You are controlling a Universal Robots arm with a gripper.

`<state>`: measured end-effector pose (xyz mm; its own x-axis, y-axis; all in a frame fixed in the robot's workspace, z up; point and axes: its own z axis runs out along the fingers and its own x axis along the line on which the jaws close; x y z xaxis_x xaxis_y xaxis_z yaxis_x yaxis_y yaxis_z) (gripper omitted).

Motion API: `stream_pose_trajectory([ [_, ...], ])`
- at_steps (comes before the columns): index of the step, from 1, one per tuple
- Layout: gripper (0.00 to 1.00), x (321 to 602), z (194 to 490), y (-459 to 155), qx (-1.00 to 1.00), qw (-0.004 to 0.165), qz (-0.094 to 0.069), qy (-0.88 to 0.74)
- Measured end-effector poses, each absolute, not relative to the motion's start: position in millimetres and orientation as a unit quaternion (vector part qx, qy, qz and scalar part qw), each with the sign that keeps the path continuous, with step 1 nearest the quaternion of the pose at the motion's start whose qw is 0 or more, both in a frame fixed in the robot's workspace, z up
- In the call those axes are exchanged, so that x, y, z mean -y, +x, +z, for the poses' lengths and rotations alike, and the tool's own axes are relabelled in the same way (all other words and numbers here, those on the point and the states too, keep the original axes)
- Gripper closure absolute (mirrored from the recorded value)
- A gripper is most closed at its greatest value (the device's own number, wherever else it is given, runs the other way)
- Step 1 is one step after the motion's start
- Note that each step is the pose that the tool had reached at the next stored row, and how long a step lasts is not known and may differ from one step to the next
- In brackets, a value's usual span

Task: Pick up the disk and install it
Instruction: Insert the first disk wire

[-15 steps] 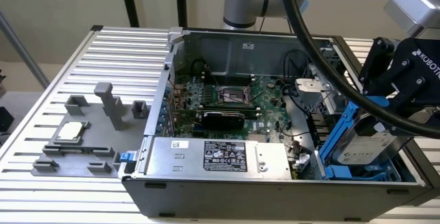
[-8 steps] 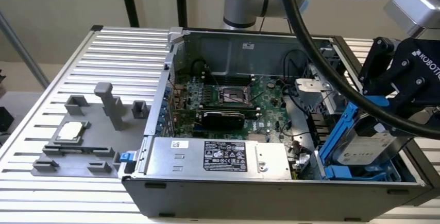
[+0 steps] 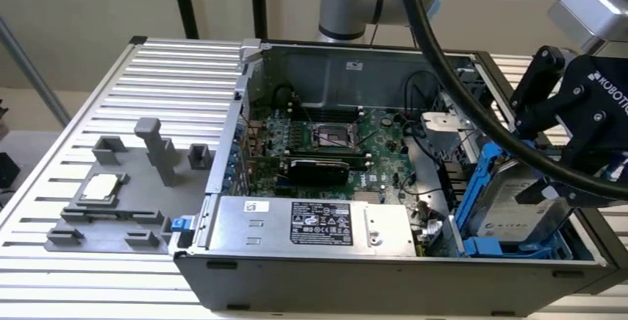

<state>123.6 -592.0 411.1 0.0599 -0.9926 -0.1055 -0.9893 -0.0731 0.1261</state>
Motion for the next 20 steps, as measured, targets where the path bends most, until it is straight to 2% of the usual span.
stream_pose_trajectory([
  [20,0.00,592.0,411.1,123.6,0.681,0.010,-0.082,0.728],
])
